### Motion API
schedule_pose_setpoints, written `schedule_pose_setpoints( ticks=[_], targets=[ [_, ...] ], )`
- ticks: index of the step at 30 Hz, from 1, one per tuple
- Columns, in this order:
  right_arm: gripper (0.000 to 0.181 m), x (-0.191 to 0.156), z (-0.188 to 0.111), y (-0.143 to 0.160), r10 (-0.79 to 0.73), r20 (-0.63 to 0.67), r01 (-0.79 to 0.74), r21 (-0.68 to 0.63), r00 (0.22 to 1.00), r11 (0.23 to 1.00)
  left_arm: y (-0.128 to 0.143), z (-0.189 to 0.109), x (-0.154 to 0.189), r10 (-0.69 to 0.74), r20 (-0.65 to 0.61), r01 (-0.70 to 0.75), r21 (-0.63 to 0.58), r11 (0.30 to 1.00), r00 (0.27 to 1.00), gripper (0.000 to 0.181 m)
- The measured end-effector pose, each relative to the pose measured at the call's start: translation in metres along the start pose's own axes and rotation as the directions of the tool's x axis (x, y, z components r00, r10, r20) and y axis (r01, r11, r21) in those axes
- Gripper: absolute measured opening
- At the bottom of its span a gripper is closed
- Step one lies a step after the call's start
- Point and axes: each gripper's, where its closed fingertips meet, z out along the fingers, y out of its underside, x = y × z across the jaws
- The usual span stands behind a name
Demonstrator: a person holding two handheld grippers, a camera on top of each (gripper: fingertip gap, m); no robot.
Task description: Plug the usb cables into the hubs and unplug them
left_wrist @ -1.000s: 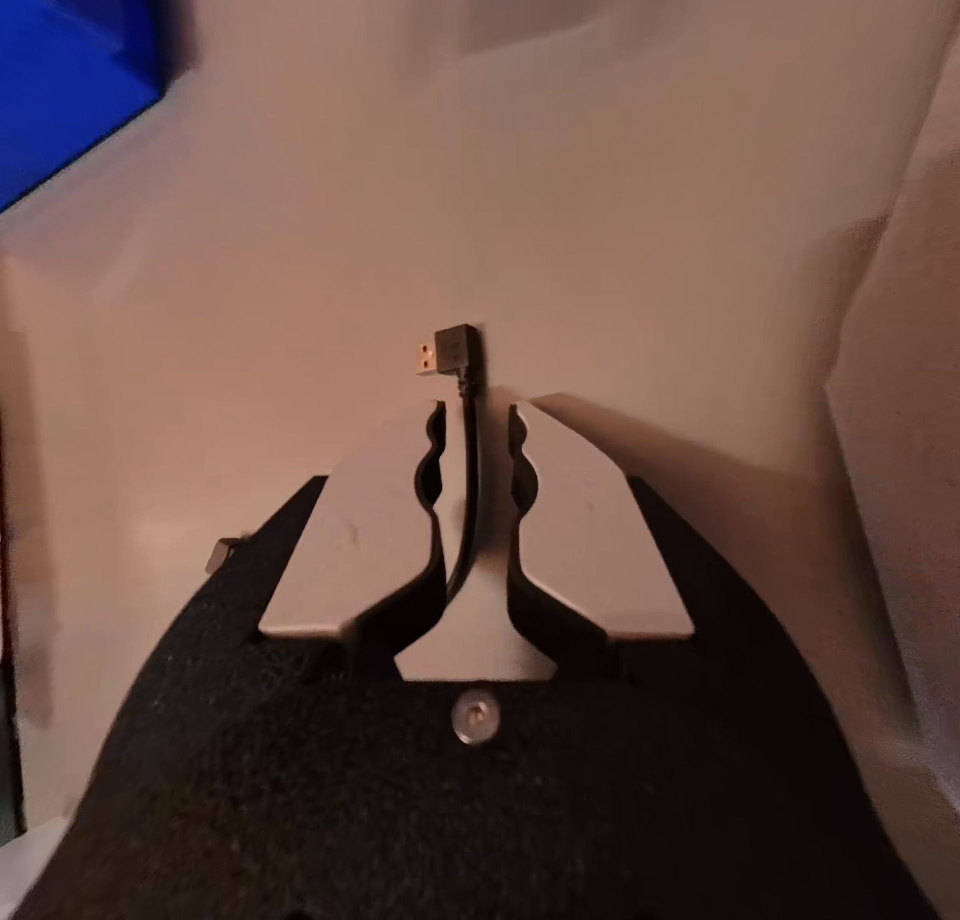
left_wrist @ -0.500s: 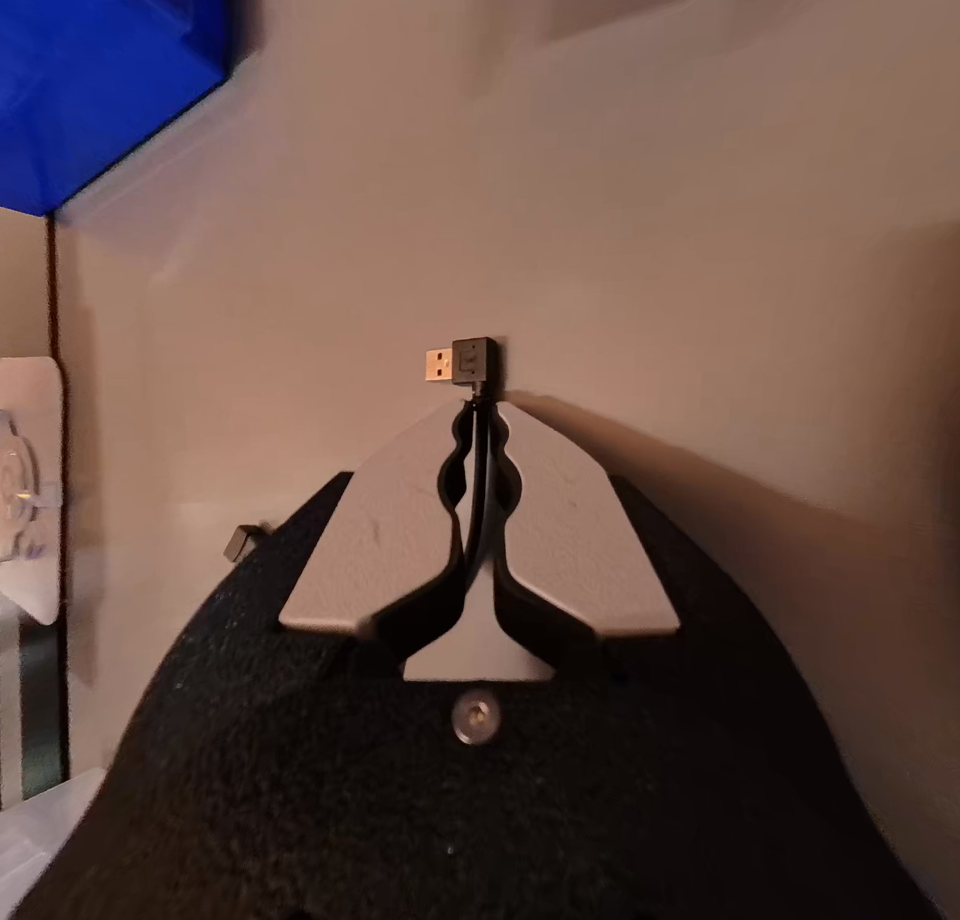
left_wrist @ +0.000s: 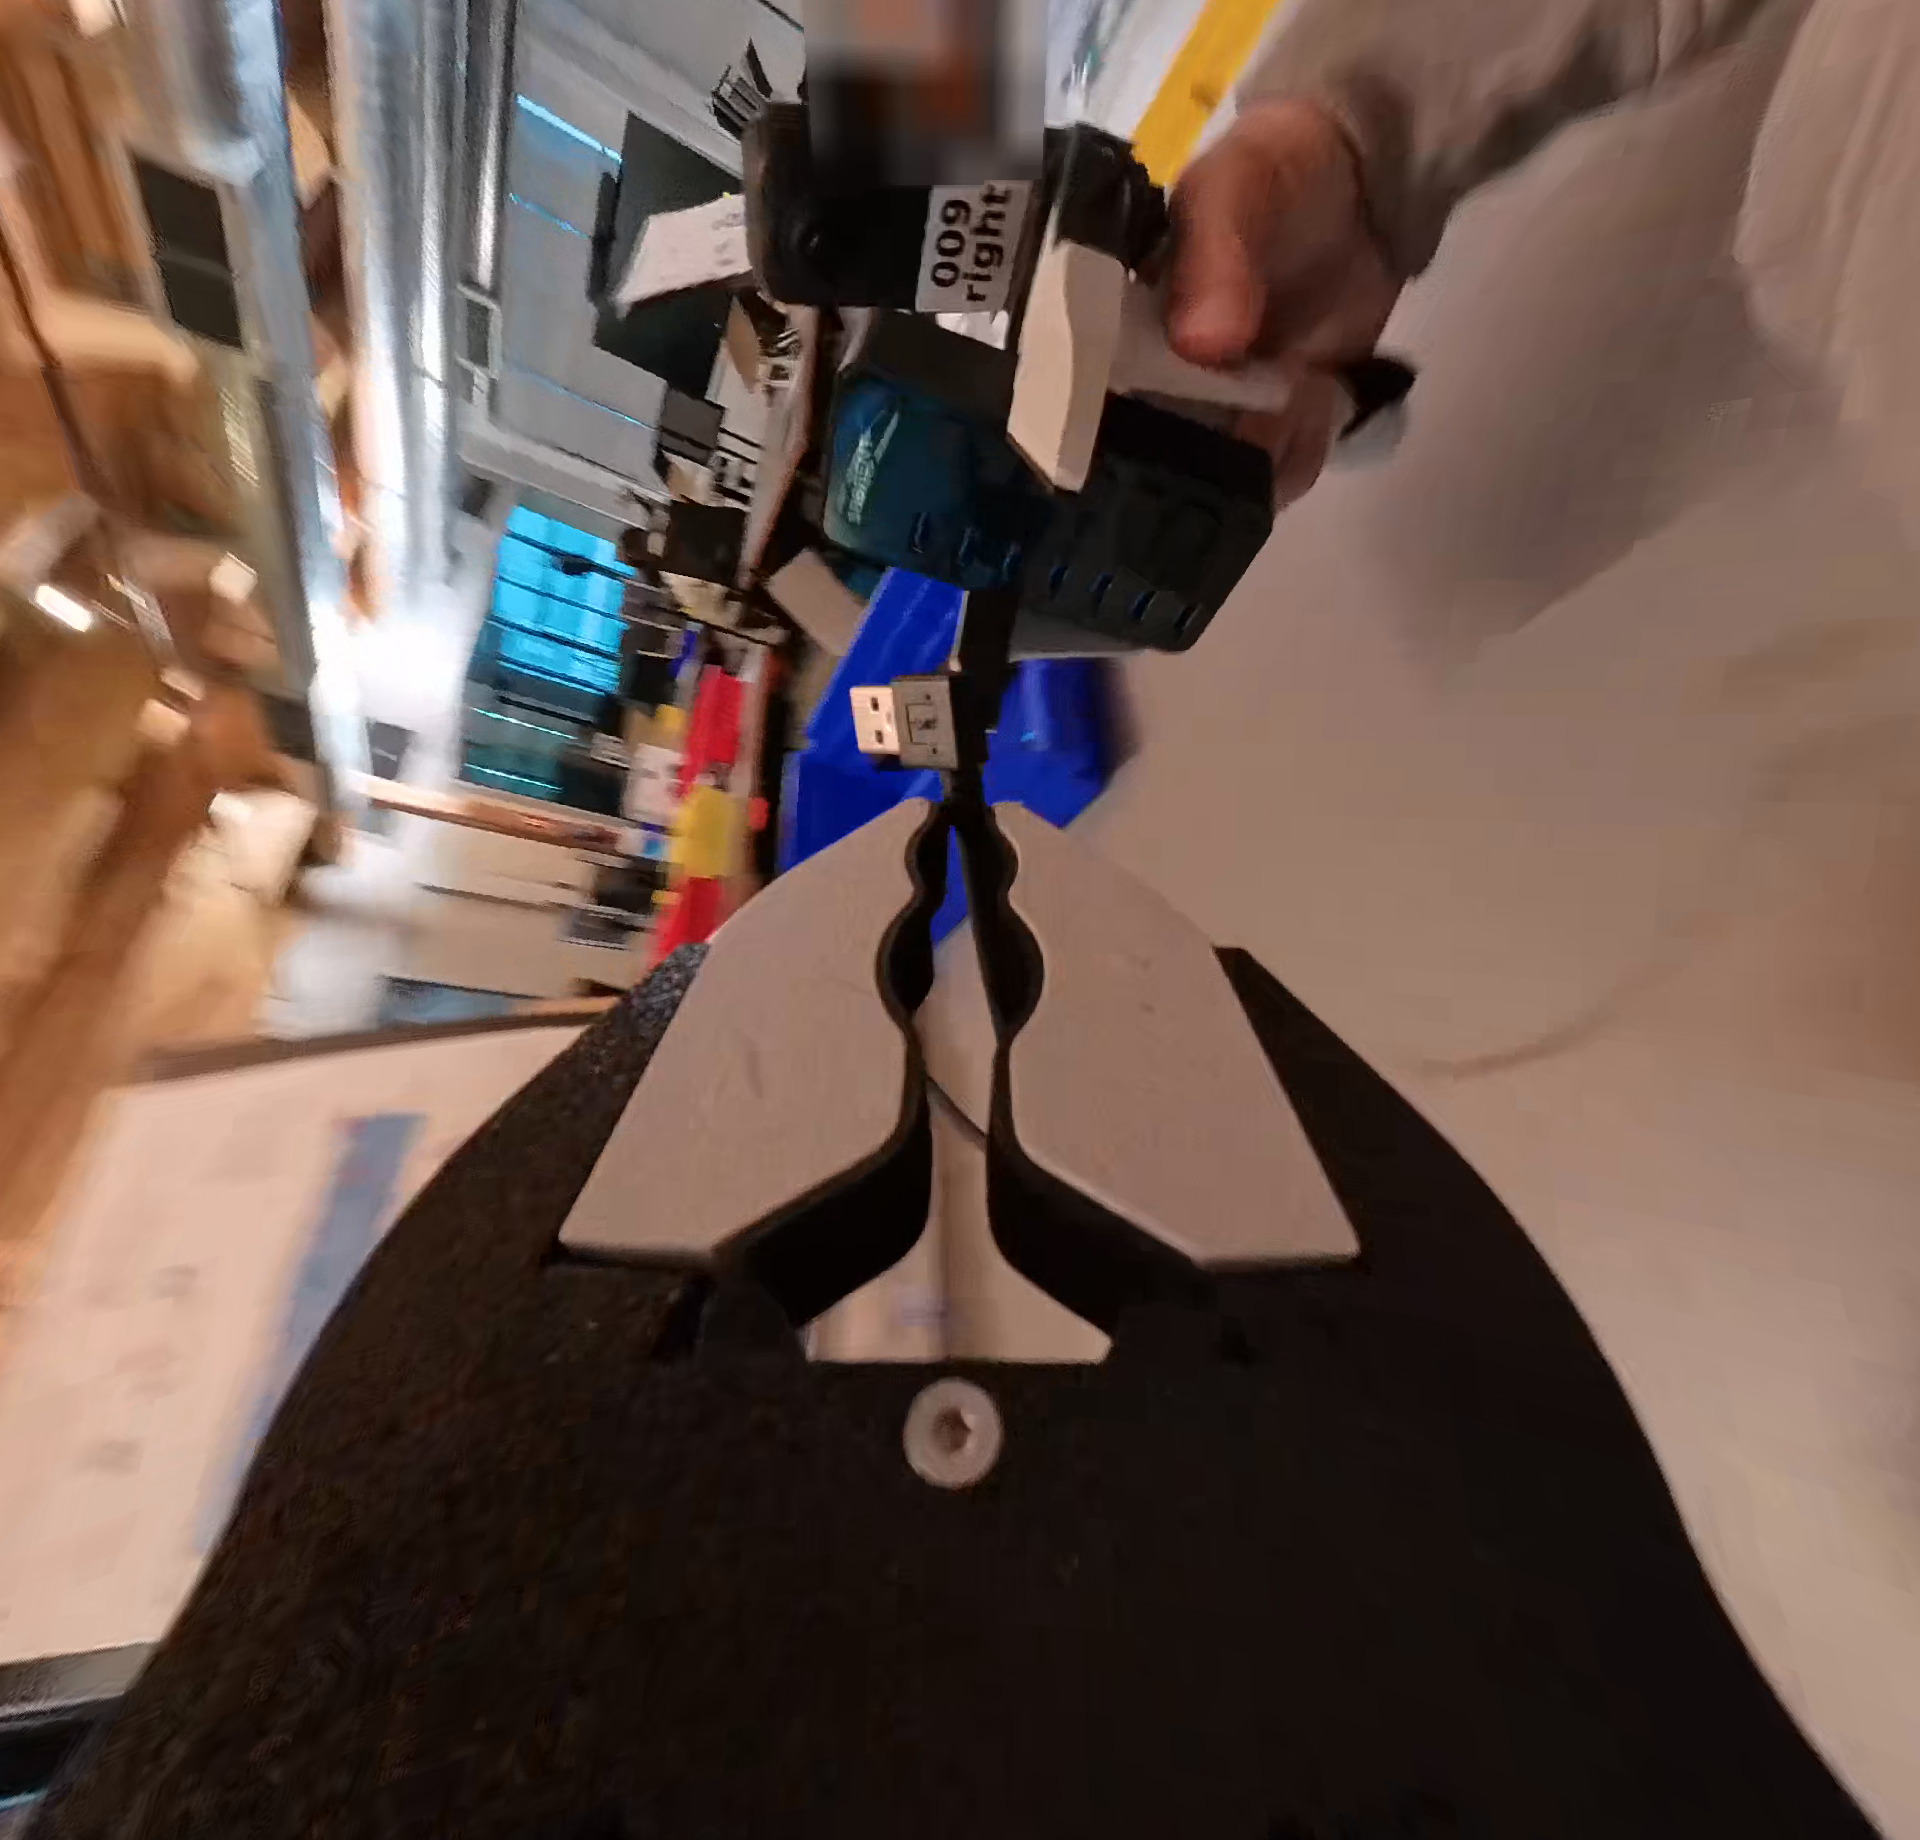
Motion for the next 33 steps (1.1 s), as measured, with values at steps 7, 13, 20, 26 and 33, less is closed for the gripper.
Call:
schedule_pose_setpoints(
  ticks=[7, 13, 20, 26, 33],
  targets=[
    [0.076, -0.015, 0.013, -0.005, -0.042, 0.059, 0.045, -0.043, 0.997, 0.998, -0.016, -0.002, -0.027, 0.378, 0.205, -0.375, -0.055, 0.926, 0.903, 0.004],
    [0.076, -0.023, 0.014, -0.008, -0.043, 0.092, 0.047, -0.039, 0.995, 0.998, -0.014, 0.004, -0.021, 0.291, 0.177, -0.291, -0.028, 0.956, 0.940, 0.004],
    [0.076, -0.033, 0.003, -0.020, 0.041, 0.229, -0.067, 0.109, 0.973, 0.992, -0.018, 0.008, -0.009, -0.105, -0.003, 0.105, 0.085, 0.991, 0.994, 0.004],
    [0.076, -0.036, -0.013, -0.037, 0.052, 0.310, -0.136, 0.257, 0.949, 0.957, -0.029, 0.004, -0.022, -0.834, -0.333, 0.898, 0.192, 0.396, 0.439, 0.005],
    [0.076, -0.036, -0.022, -0.045, 0.017, 0.318, -0.126, 0.327, 0.948, 0.937, -0.004, 0.010, -0.021, -0.769, -0.544, 0.906, 0.036, -0.421, -0.336, 0.004]
  ],
)
